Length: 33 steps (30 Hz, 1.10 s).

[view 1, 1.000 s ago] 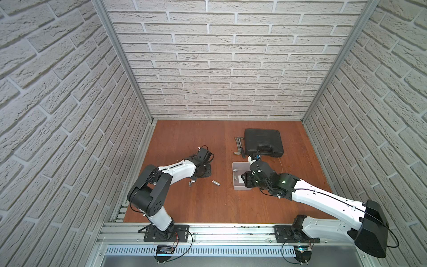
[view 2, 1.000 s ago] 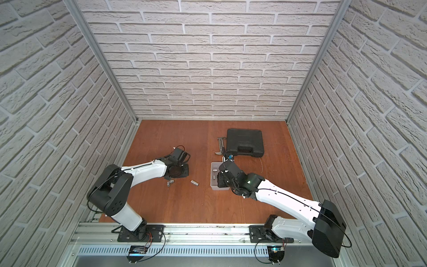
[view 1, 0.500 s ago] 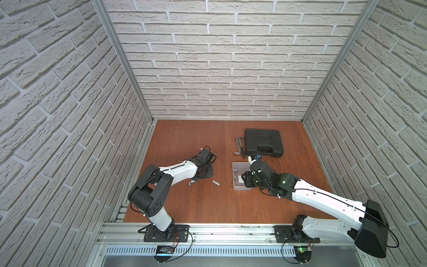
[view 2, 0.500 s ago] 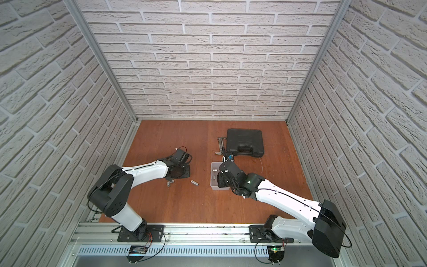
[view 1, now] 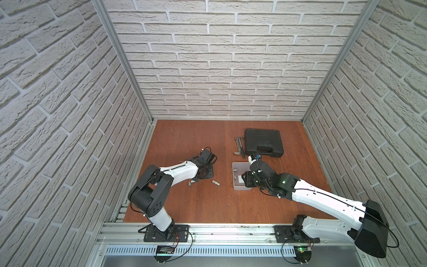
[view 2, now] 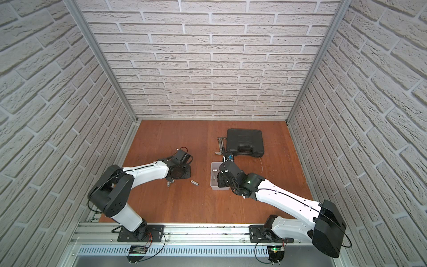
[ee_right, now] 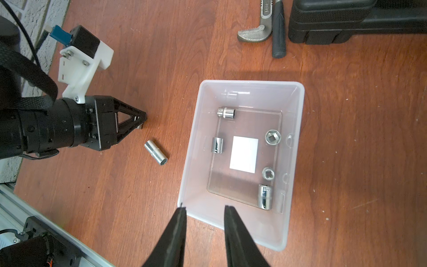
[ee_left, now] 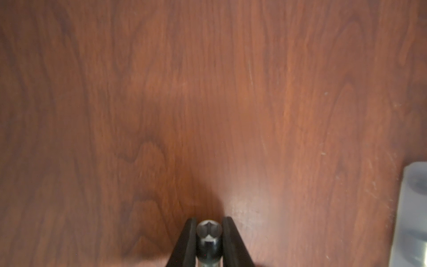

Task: Put the socket on the desktop into the storage box
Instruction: Pick up the socket head at the center of the board, then place the socket head in the storage box.

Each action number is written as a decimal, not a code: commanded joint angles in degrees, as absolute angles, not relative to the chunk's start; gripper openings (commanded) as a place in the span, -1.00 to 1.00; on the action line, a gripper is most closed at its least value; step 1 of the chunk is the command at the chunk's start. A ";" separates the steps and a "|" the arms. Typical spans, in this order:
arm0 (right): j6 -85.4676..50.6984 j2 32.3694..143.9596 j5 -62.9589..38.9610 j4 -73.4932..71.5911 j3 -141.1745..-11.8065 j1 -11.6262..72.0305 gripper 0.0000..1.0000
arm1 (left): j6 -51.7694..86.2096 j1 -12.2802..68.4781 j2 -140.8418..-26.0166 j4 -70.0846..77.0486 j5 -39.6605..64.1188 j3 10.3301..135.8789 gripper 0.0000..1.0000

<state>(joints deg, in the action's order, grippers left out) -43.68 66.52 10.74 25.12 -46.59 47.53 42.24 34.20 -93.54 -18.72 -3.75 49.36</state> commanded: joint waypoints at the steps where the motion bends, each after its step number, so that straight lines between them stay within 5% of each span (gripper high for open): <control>1: -43.29 64.76 12.02 24.79 -47.32 47.82 -0.32 | 42.97 34.80 -90.18 -21.42 -3.24 48.03 -1.00; 20: -44.33 62.77 11.53 23.12 -45.28 47.72 -0.33 | 46.91 36.99 -63.83 -15.14 3.57 44.34 -1.00; 33: -44.95 61.06 12.13 23.52 -44.39 47.72 -0.34 | 49.38 41.86 -60.53 -7.81 4.31 42.20 -1.00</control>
<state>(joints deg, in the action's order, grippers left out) -44.38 61.73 10.96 25.06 -45.30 47.53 48.71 40.82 -61.17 -12.03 4.14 43.18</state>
